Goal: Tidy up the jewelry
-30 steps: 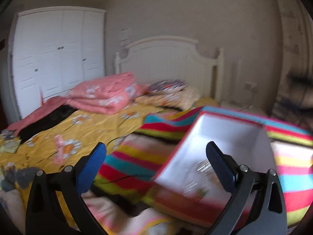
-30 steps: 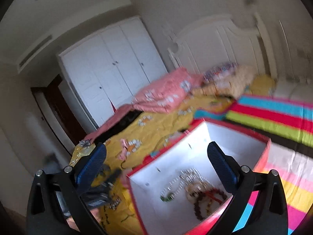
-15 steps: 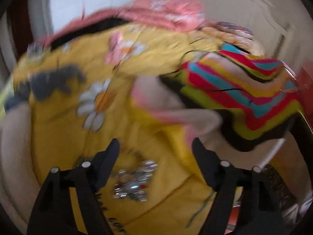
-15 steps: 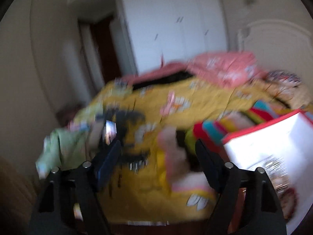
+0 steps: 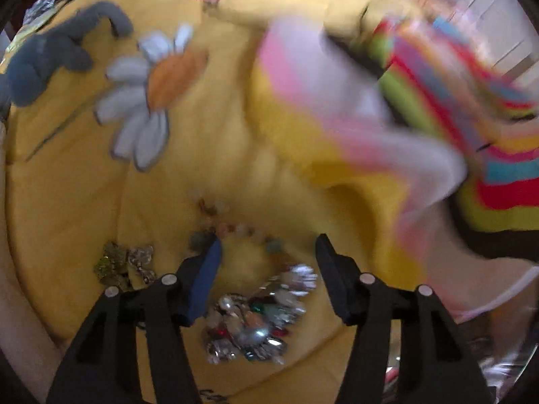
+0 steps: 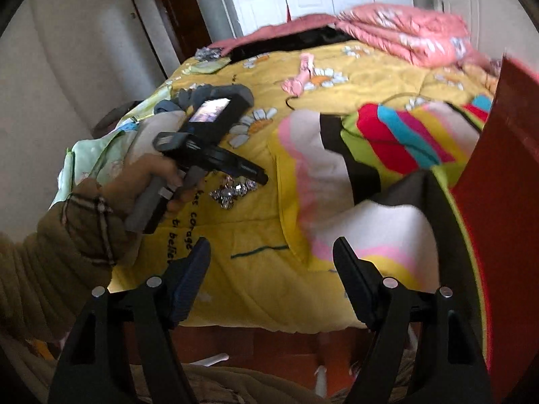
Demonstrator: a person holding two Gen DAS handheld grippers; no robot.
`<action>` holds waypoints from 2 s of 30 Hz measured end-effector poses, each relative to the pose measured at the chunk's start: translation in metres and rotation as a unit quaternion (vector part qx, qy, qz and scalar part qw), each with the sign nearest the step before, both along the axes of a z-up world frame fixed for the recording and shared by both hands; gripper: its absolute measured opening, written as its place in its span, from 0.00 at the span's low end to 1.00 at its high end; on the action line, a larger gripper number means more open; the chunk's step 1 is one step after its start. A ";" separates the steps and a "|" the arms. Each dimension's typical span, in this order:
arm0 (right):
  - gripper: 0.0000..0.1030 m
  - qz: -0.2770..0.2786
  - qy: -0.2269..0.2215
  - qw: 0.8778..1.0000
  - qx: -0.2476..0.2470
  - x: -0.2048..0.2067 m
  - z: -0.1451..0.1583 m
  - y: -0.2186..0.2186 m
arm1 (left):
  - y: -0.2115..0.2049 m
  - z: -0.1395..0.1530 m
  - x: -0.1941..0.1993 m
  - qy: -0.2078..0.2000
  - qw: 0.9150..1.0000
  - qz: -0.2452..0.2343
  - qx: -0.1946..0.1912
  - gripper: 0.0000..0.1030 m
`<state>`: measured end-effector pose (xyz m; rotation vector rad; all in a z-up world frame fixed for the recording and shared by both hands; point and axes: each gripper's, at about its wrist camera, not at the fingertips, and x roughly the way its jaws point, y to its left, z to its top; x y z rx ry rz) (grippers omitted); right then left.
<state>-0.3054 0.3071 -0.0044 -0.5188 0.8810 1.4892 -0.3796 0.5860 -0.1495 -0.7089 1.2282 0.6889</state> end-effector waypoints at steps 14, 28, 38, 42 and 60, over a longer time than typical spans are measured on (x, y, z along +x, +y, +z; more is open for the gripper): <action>0.71 0.063 0.058 0.994 -0.074 -0.016 -0.065 0.098 | 0.000 0.145 -0.114 -0.254 0.962 0.076 0.063 0.08; 0.60 -0.018 0.252 0.954 -0.159 -0.017 -0.141 0.208 | -0.015 0.169 -0.177 -0.319 0.937 0.114 0.086 0.09; 0.57 -0.119 0.306 0.922 -0.203 -0.008 -0.159 0.243 | -0.016 0.156 -0.187 -0.318 0.936 0.123 0.083 0.09; 0.48 -0.134 0.265 0.930 -0.216 -0.014 -0.157 0.245 | -0.016 0.152 -0.180 -0.323 0.936 0.119 0.076 0.09; 0.21 -0.014 0.189 0.978 0.090 -0.008 0.068 0.235 | -0.027 0.193 -0.154 -0.358 0.925 0.079 0.103 0.09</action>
